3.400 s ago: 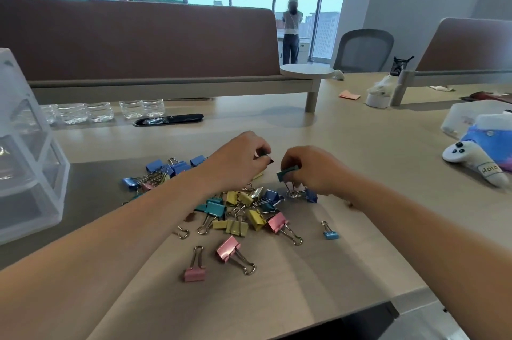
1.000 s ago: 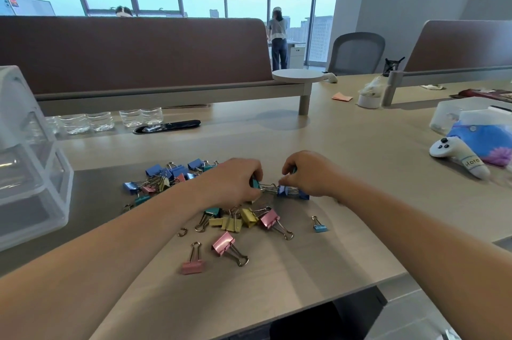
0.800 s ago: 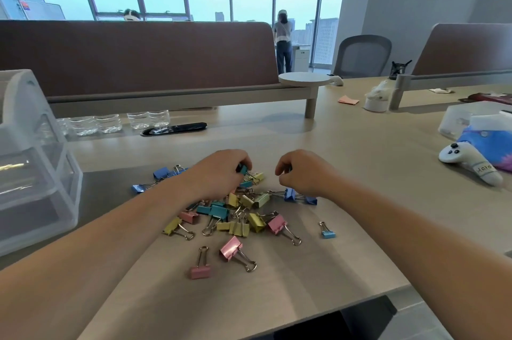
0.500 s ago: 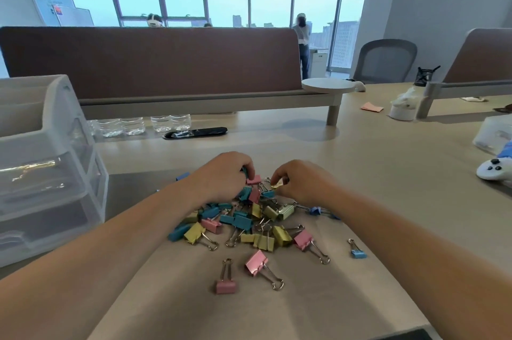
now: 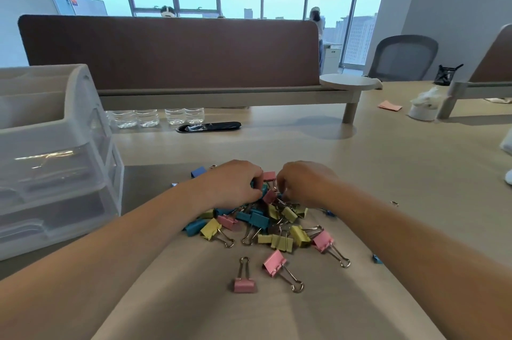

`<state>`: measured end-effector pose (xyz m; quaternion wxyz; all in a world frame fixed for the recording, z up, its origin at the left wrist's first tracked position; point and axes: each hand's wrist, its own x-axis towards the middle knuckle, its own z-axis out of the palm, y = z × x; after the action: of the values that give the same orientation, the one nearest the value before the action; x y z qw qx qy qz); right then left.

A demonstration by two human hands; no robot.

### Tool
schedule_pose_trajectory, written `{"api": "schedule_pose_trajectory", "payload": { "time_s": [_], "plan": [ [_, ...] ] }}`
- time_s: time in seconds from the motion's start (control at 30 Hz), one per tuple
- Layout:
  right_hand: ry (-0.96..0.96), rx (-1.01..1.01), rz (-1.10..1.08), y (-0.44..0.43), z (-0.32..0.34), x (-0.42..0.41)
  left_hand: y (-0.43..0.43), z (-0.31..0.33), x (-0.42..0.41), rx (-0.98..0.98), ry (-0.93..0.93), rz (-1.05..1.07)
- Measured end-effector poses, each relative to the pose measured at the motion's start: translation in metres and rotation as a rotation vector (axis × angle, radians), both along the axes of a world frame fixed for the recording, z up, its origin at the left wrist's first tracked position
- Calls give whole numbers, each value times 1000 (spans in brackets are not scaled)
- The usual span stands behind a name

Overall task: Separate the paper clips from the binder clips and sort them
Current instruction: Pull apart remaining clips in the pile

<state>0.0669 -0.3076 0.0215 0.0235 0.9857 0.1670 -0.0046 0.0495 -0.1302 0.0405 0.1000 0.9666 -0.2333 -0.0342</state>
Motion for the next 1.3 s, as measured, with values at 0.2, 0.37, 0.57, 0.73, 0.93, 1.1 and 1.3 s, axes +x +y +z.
{"api": "schedule_pose_trajectory", "payload": {
  "time_s": [0.2,0.37,0.57,0.73,0.93,1.1,1.3],
  "plan": [
    [21,26,2,-2,0,-7,3,0,-11,74,55,-83],
    [37,146,-24,-5,0,-11,4,-4,-18,126,90,-106],
    [81,166,-63,-7,1,-18,0,-8,-20,132,48,-130],
    [58,196,-41,-9,4,-27,-1,-3,-24,121,16,-125],
    [49,247,-29,-10,11,-36,0,-5,-27,153,39,-116],
    [46,293,-24,-10,12,-43,-1,-7,-31,195,20,-120],
    [65,307,-2,-6,13,-52,-3,-11,-35,202,5,-135]
  ]
}}
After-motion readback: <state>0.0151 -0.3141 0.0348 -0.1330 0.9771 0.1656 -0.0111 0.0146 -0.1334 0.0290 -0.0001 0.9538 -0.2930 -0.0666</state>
